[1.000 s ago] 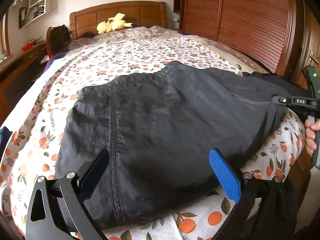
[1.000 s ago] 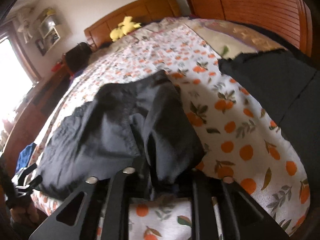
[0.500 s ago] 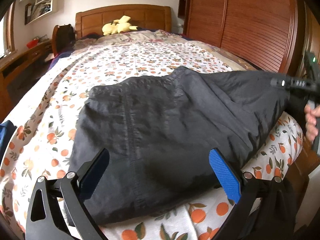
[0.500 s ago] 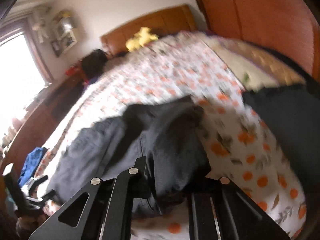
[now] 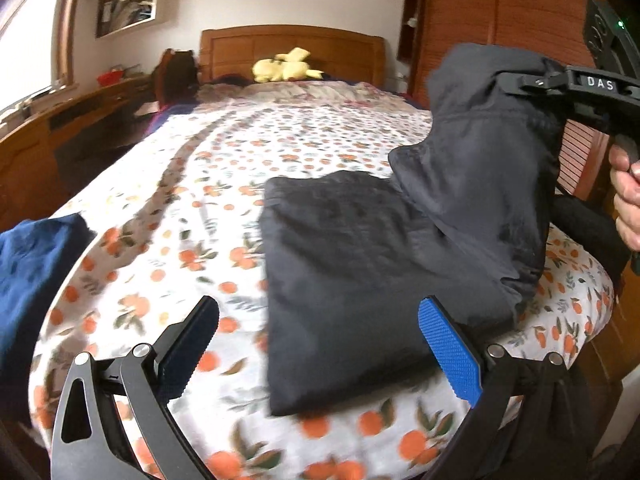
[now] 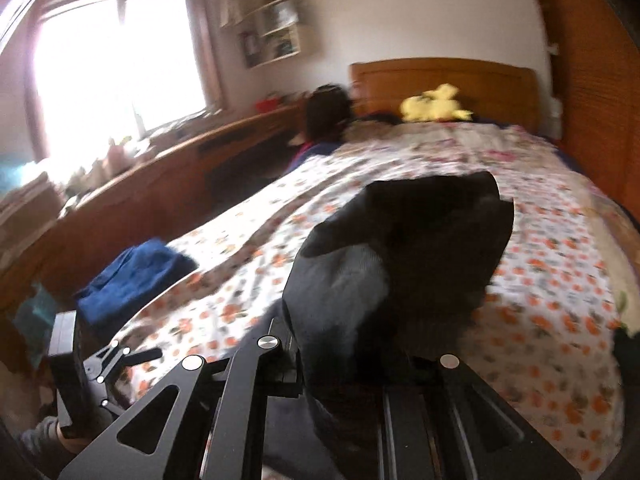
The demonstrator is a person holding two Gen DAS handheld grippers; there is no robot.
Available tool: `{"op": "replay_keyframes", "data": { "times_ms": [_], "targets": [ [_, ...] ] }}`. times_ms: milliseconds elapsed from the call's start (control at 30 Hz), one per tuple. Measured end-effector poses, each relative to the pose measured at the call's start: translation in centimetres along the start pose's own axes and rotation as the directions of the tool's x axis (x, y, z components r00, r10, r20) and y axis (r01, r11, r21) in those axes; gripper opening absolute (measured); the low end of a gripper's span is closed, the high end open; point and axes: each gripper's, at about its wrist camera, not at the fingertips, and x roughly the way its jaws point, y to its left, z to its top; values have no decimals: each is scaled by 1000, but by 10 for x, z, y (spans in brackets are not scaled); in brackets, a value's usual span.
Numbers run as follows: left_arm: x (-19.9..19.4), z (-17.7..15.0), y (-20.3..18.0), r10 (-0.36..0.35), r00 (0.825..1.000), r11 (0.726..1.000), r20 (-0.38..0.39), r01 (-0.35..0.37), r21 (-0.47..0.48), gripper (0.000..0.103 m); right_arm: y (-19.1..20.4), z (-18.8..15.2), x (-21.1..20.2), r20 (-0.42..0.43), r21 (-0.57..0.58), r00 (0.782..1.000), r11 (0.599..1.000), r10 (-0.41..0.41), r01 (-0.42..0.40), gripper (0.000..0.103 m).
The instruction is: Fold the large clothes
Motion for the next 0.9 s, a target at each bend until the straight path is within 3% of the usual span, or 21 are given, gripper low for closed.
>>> {"op": "replay_keyframes", "data": {
  "times_ms": [133, 267, 467, 533, 700, 833, 900],
  "targets": [
    [-14, -8, 25, 43, 999, 999, -2, -43, -27, 101, 44, -17, 43, -95, -32, 992, 996, 84, -87, 10],
    [-25, -17, 47, 78, 997, 995, -12, -78, -54, 101, 74, -46, 83, -205, -48, 973, 992, 102, -114, 16],
    [-40, -25, 66, 111, 993, 991, -28, -113, -70, 101, 84, -53, 80, -203, -51, 972, 990, 122, -135, 38],
    [-41, -25, 66, 117, 993, 990, -30, -119, -72, 101, 84, -47, 67, -173, -56, 978, 990, 115, -126, 53],
    [-48, -17, 56, 116, 993, 992, -14, -116, -52, 101, 75, -39, 45, -119, -66, 988, 992, 99, -108, 53],
    [-50, -3, 38, 100, 995, 995, 13, -100, -31, 101, 49, -43, 33, -120, -63, 992, 997, 43, -51, 41],
    [-49, 4, 28, 81, 996, 996, 28, -80, -30, 101, 29, -49, 27, -145, -65, 989, 998, 1, -11, 40]
  ]
}}
